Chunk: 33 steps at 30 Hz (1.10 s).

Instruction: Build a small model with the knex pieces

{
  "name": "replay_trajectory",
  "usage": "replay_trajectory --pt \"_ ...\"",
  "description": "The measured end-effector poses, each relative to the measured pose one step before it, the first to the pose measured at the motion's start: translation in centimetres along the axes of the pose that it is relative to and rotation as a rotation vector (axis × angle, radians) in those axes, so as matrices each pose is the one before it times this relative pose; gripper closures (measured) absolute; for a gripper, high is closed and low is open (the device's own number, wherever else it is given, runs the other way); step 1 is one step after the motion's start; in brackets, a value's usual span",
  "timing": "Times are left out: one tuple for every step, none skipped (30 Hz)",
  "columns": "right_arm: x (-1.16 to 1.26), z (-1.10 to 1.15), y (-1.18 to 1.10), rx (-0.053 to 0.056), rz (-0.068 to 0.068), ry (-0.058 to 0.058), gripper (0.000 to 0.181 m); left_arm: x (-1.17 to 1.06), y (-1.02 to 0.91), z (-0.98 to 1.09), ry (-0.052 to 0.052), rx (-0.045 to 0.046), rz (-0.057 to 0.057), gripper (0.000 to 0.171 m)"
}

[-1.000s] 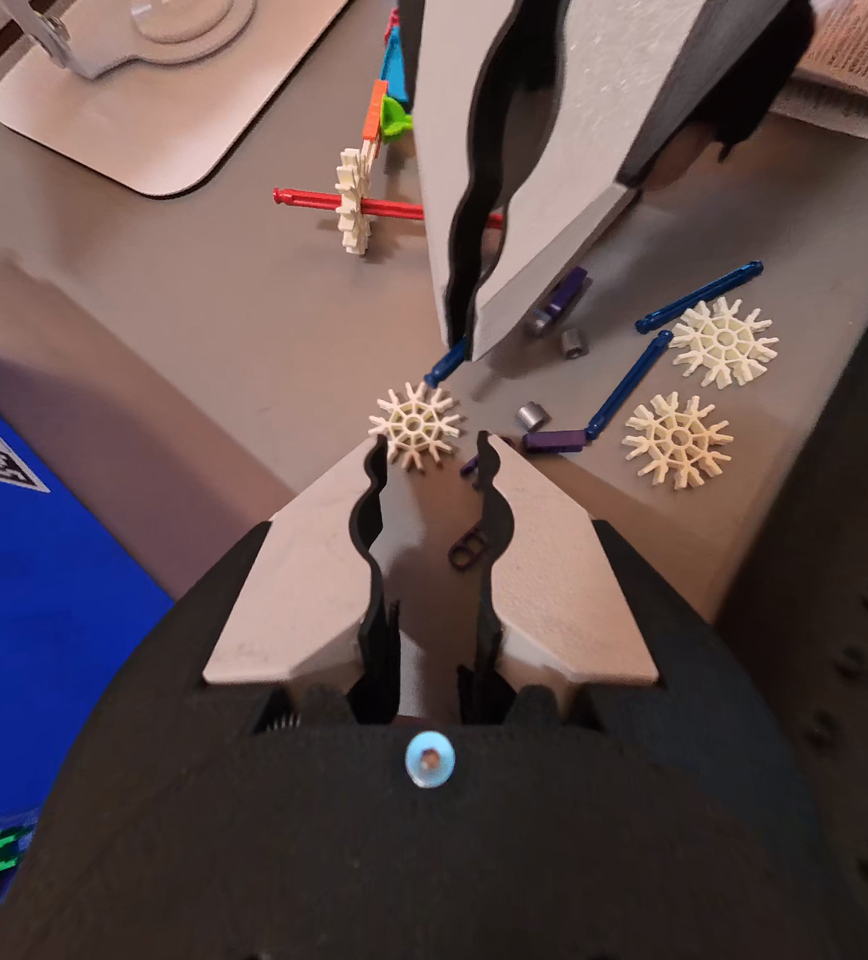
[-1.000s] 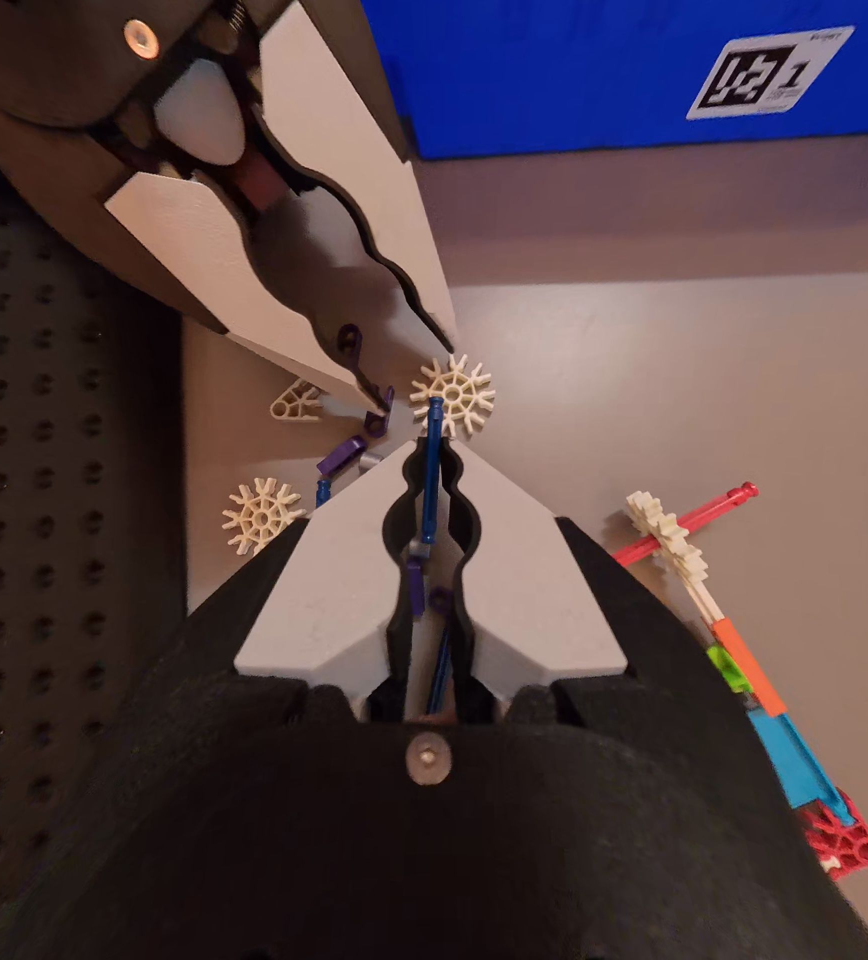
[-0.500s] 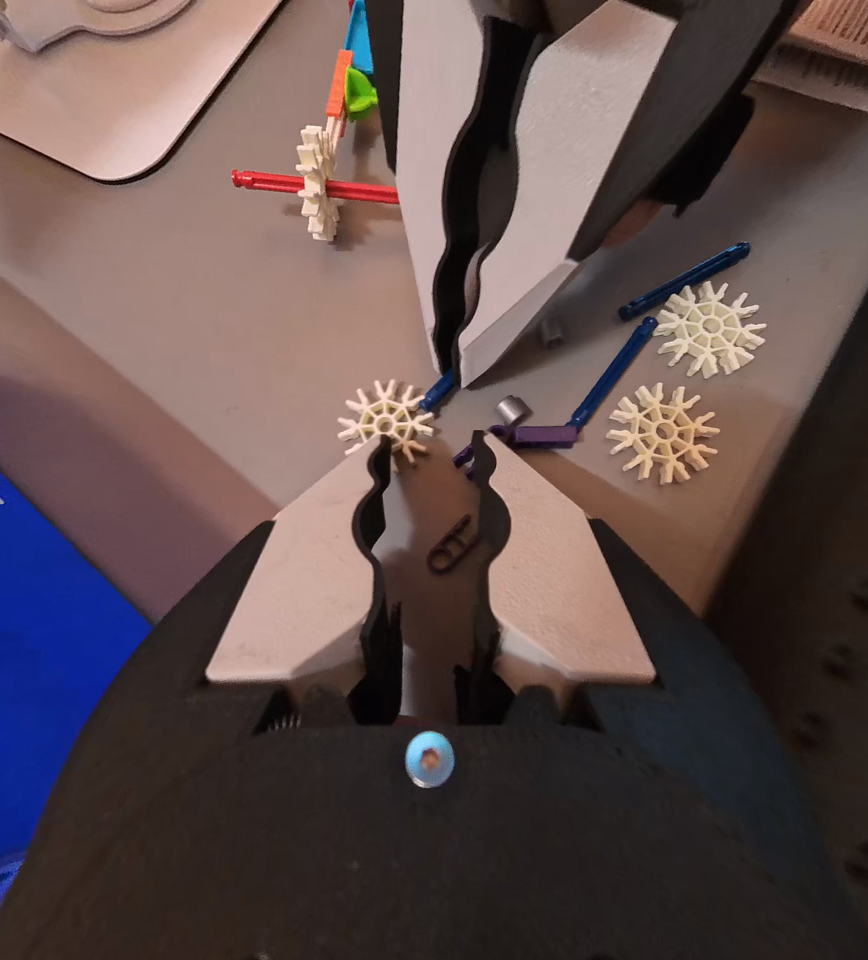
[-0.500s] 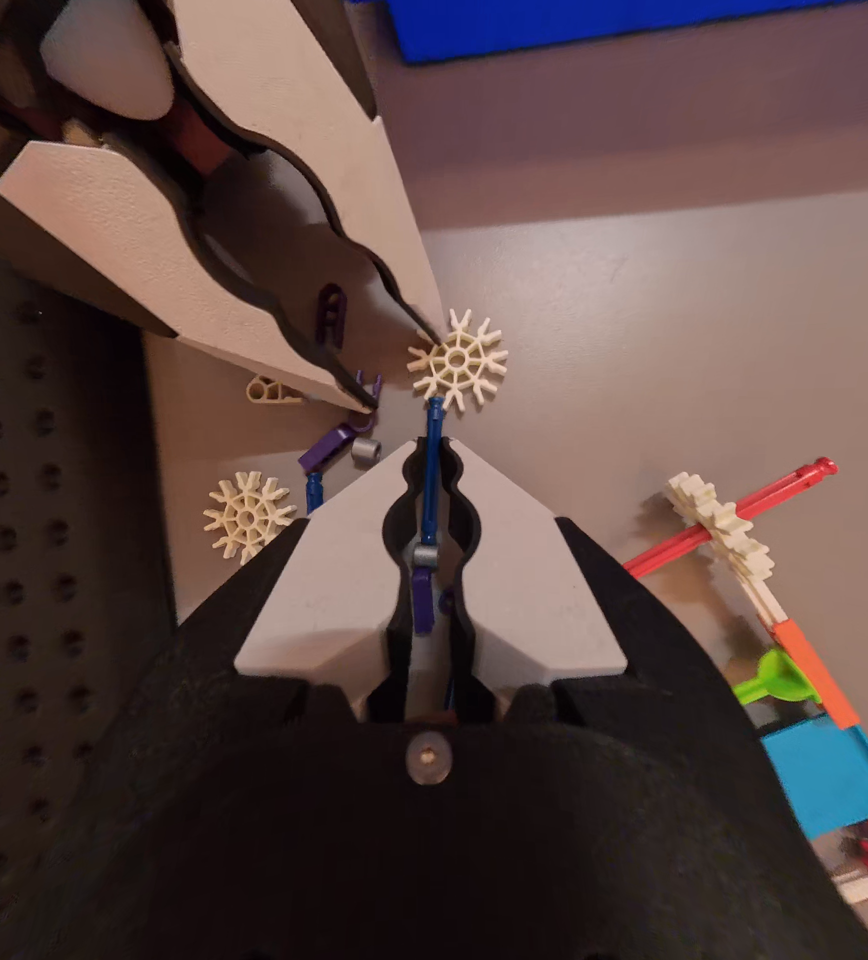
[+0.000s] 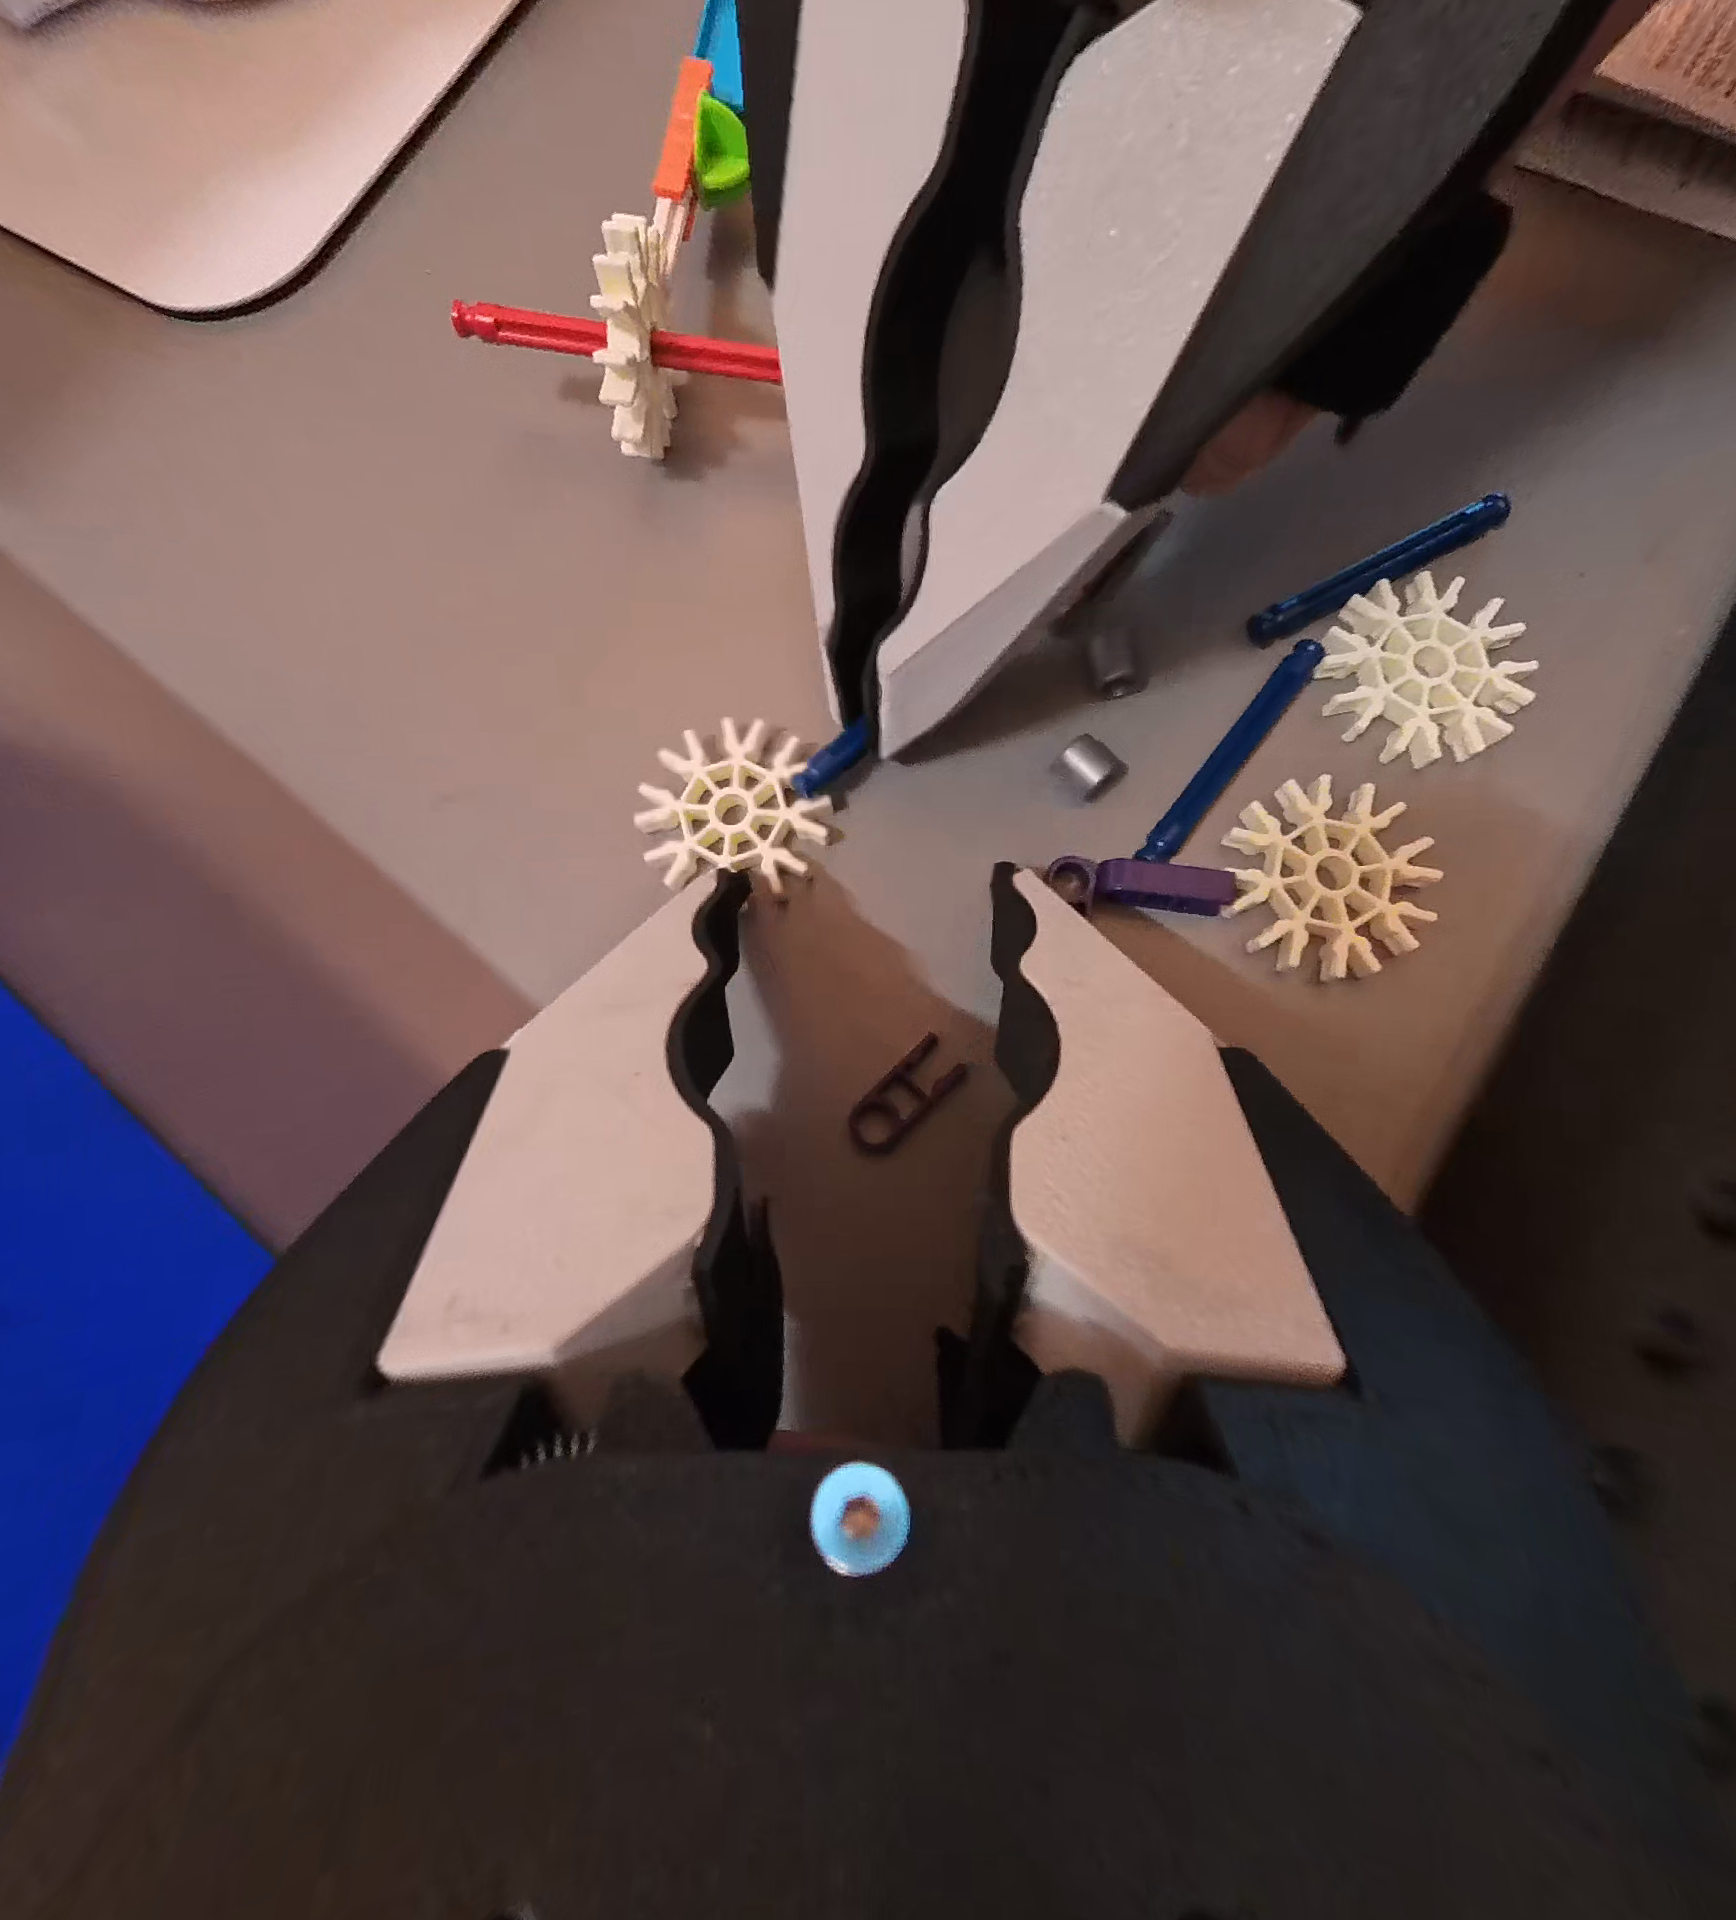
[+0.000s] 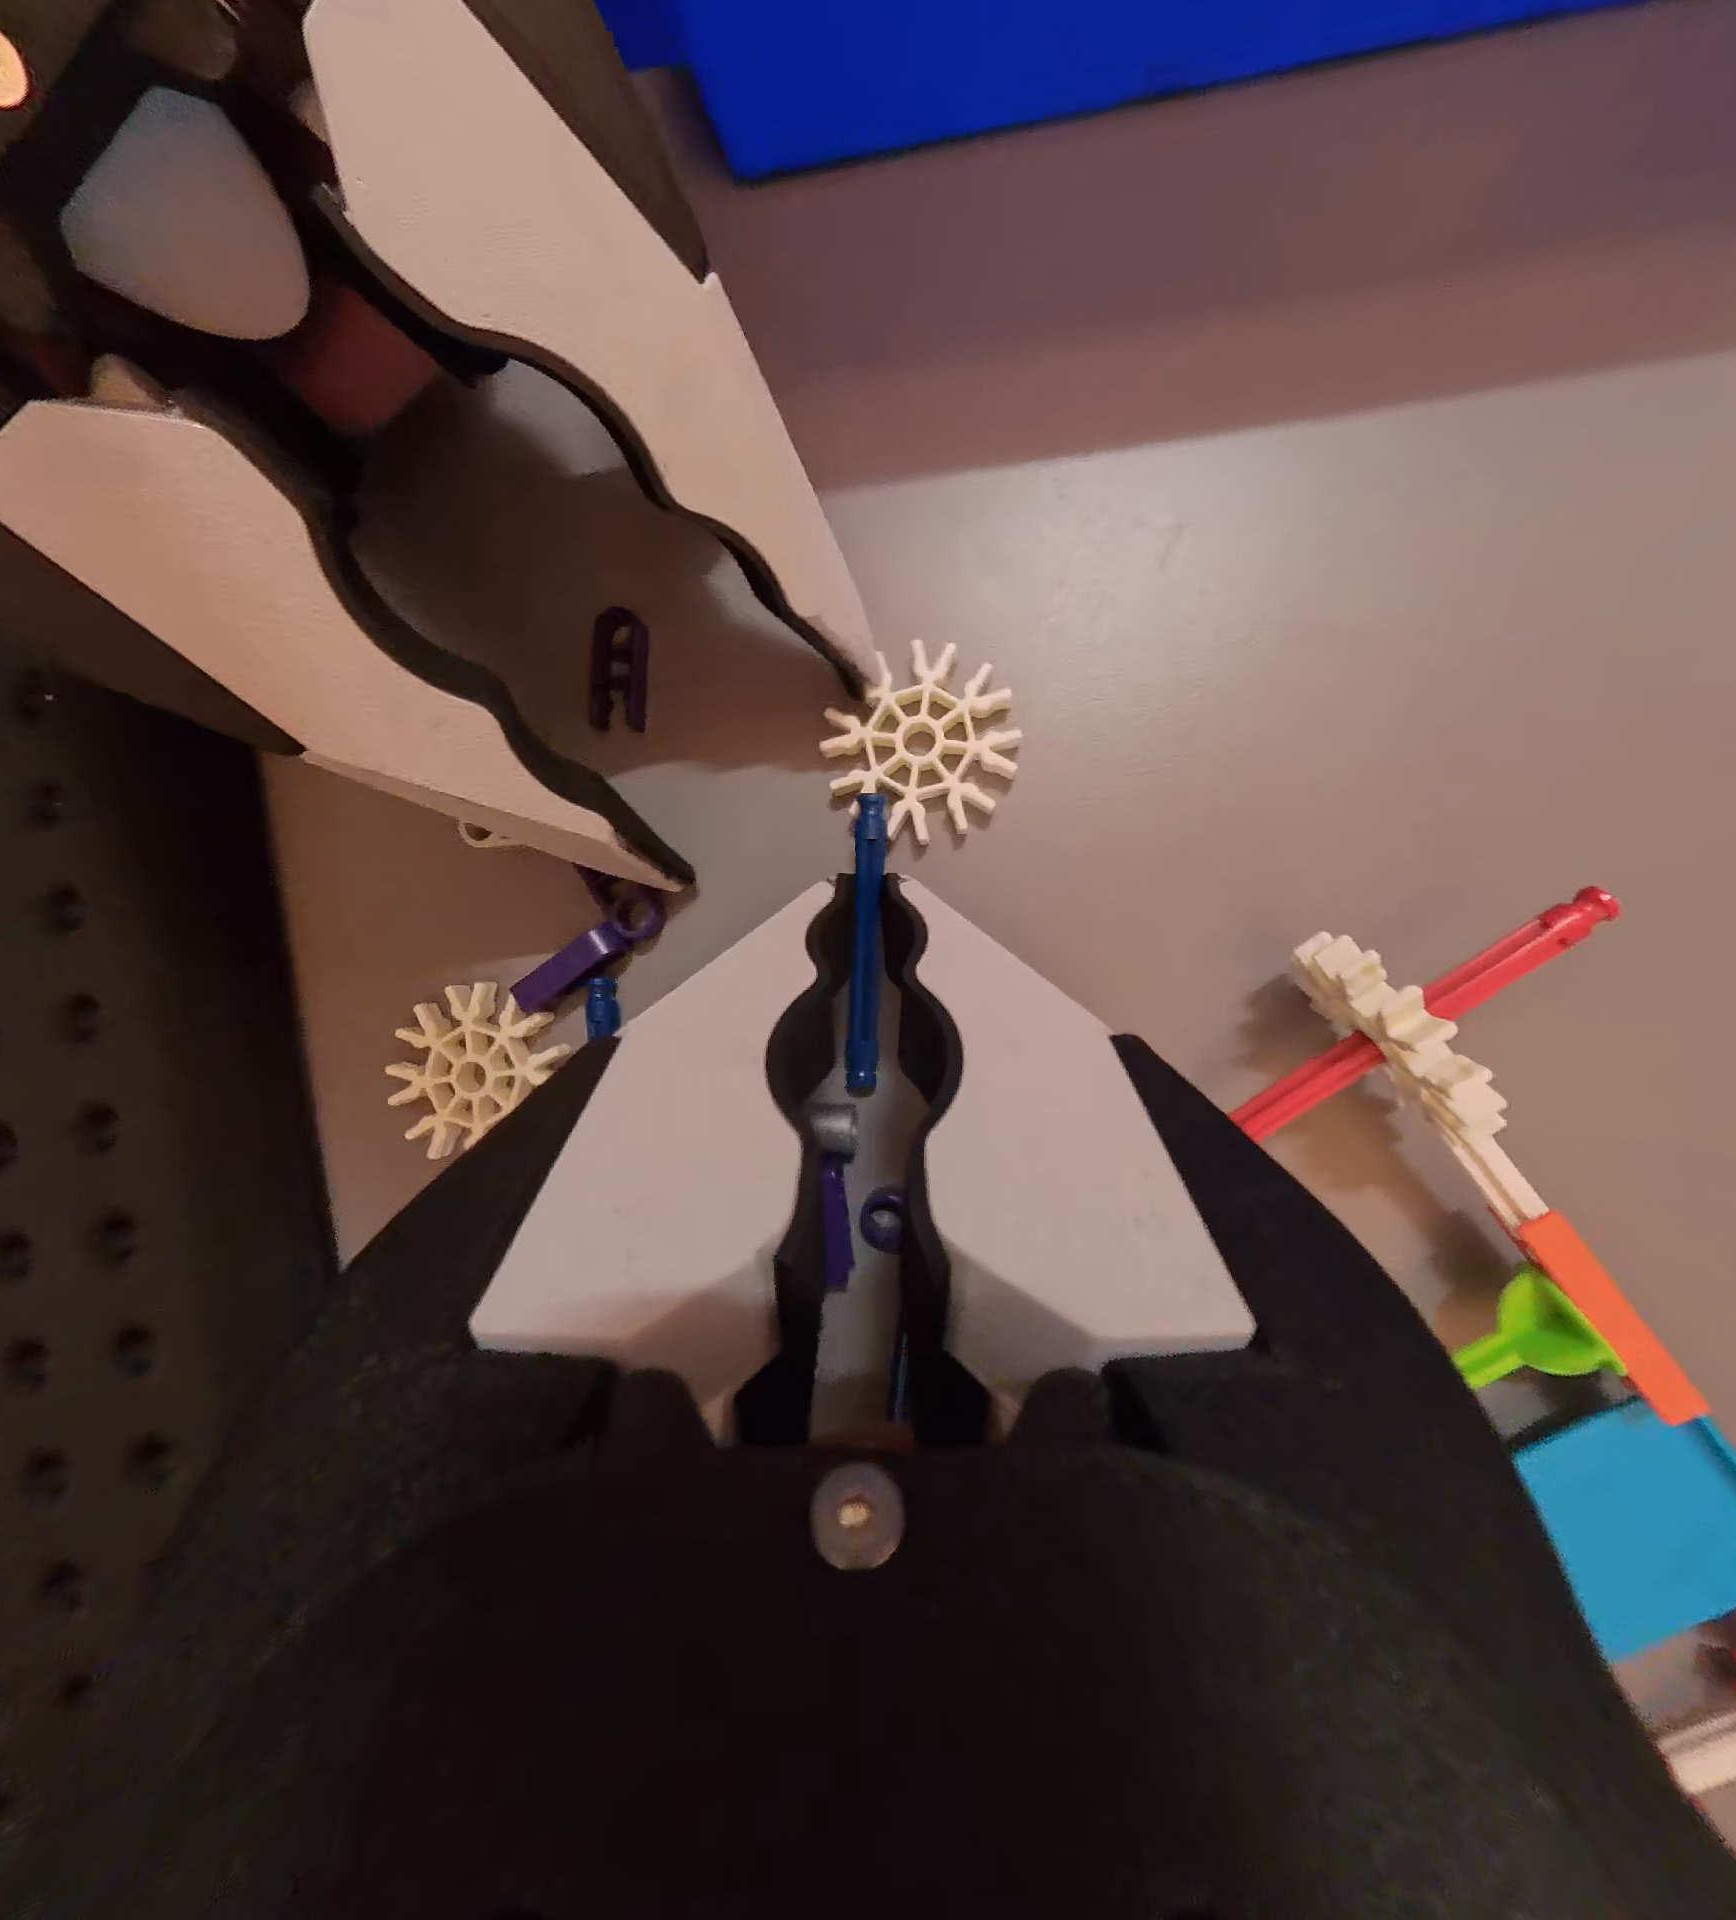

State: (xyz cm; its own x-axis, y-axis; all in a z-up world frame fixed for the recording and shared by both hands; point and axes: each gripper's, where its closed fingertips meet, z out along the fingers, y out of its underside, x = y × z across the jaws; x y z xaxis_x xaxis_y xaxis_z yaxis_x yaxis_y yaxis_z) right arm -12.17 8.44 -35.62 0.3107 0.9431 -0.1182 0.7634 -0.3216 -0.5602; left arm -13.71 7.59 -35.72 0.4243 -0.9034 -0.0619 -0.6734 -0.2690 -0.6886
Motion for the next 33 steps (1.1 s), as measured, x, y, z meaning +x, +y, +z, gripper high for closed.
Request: replay_trajectory --pt "0.074 -0.050 0.037 0.0003 0.0006 0.0058 0.179 0.390 -0.079 -0.041 0.0190 0.00302 0.0030 0.126" --pt "-0.035 -0.002 0.052 0.0012 0.0030 -0.0012 0.179 0.375 -0.068 0.007 0.0154 0.00260 0.0032 0.126" --pt "-0.033 -0.017 0.039 0.0016 0.0025 -0.0005 0.179 0.038 -0.028 0.041 -0.0046 -0.00156 0.0086 0.126" --pt "0.000 -0.043 0.067 -0.0011 0.0006 0.0003 0.178 -0.045 -0.010 0.041 -0.0102 -0.00112 0.0158 0.127" --pt "0.002 -0.034 0.083 -0.0032 -0.0006 0.0011 0.178 0.247 -0.038 0.008 0.0085 0.00142 0.0102 0.126" --pt "0.057 -0.043 0.055 -0.0035 0.0005 0.0033 0.179 0.325 -0.104 -0.008 0.0144 0.00532 0.0075 0.126" --pt "0.049 -0.022 0.041 -0.0024 0.0007 0.0036 0.179 0.156 -0.101 -0.016 0.0036 0.00431 0.0089 0.126" --pt "0.010 -0.035 0.028 -0.0023 -0.0005 0.0020 0.178 -0.080 -0.149 -0.055 -0.0070 0.00763 0.0093 0.127" --pt "-0.050 -0.049 0.037 -0.0019 -0.0021 -0.0006 0.178 -0.175 -0.163 -0.085 -0.0090 0.00933 0.0041 0.127" --pt "-0.077 -0.047 0.076 -0.0039 -0.0013 -0.0022 0.178 -0.150 -0.080 -0.072 -0.0041 0.00521 -0.0011 0.127" --pt "-0.040 -0.032 0.122 -0.0054 0.0009 -0.0020 0.178 -0.106 0.112 0.024 -0.0027 -0.00401 -0.0002 0.128" --pt "-0.068 -0.026 0.065 -0.0024 0.0025 -0.0037 0.178 -0.078 0.248 0.120 -0.0040 -0.01224 0.0034 0.127" --pt "-0.035 0.000 0.023 -0.0002 0.0019 -0.0005 0.178 0.043 0.315 0.199 0.0000 -0.01679 0.0041 0.127" --pt "0.016 -0.017 0.026 -0.0022 -0.0013 0.0044 0.178 0.172 -0.096 0.065 0.0079 0.00524 -0.0021 0.128" --pt "-0.063 -0.072 0.073 -0.0052 -0.0039 0.0001 0.179 0.176 -0.036 0.039 0.0090 0.00017 0.0018 0.128" --pt "-0.086 -0.123 0.001 0.0014 -0.0022 -0.0010 0.179 0.043 -0.030 0.047 0.0019 0.00115 -0.0002 0.128" --pt "0.050 -0.130 -0.028 0.0042 0.0012 0.0062 0.179 -0.021 -0.006 0.009 -0.0002 0.00000 -0.0015 0.128" --pt "0.151 -0.099 0.125 -0.0035 -0.0017 0.0098 0.179 -0.090 -0.013 -0.006 -0.0056 0.00058 0.0029 0.127" --pt "0.072 -0.075 0.143 -0.0041 -0.0010 0.0029 0.179 -0.095 -0.029 0.001 -0.0075 0.00072 0.0065 0.127" --pt "-0.014 -0.053 0.080 0.0011 0.0053 -0.0057 0.179 0.011 -0.035 0.002 -0.0021 0.00092 0.0055 0.127" --pt "-0.034 0.017 0.059 0.0022 0.0055 -0.0065 0.179 0.014 -0.031 0.019 -0.0022 0.00171 0.0064 0.128" --pt "-0.068 0.070 0.071 -0.0006 0.0028 -0.0061 0.179 0.020 -0.044 0.021 -0.0009 0.00177 0.0039 0.128" --pt "-0.077 0.084 0.056 -0.0016 0.0024 -0.0054 0.179 0.049 -0.020 0.028 0.0028 0.00078 -0.0015 0.129" --pt "-0.043 0.071 -0.003 0.0006 0.0025 -0.0023 0.179 0.034 0.013 0.017 0.0041 -0.00086 -0.0062 0.129" --pt "-0.008 0.015 -0.027 0.0005 0.0011 -0.0002 0.179 0.021 0.002 0.006 0.0020 -0.00052 -0.0030 0.129" --pt "-0.010 0.003 0.025 -0.0030 -0.0004 -0.0003 0.179 0.032 -0.004 -0.006 -0.0004 0.00007 0.0036 0.130" --pt "-0.013 0.023 0.028 -0.0025 -0.0006 -0.0008 0.179 0.070 -0.019 -0.008 0.0006 -0.00008 0.0038 0.131" --pt "0.002 0.022 -0.003 0.0005 0.0010 -0.0008 0.179 0.042 -0.008 0.004 -0.0010 -0.00121 0.0026 0.131" --pt "0.010 0.013 -0.006 0.0006 0.0001 0.0000 0.179 -0.009 0.006 0.002 -0.0006 -0.00107 -0.0007 0.131" --pt "0.041 -0.013 0.013 -0.0020 -0.0038 0.0029 0.178 -0.007 -0.011 0.001 0.0014 0.00026 -0.0023 0.130" --pt "0.057 -0.011 0.022 -0.0038 -0.0050 0.0055 0.178 0.028 -0.010 0.012 0.0009 0.00110 0.0023 0.131" --pt "0.048 0.010 0.071 -0.0059 -0.0069 0.0051 0.178 0.059 -0.028 0.009 0.0012 0.00122 0.0034 0.131" --pt "0.007 -0.041 0.056 -0.0048 -0.0076 0.0022 0.172 0.098 -0.025 0.012 0.0034 0.00040 0.0015 0.131"
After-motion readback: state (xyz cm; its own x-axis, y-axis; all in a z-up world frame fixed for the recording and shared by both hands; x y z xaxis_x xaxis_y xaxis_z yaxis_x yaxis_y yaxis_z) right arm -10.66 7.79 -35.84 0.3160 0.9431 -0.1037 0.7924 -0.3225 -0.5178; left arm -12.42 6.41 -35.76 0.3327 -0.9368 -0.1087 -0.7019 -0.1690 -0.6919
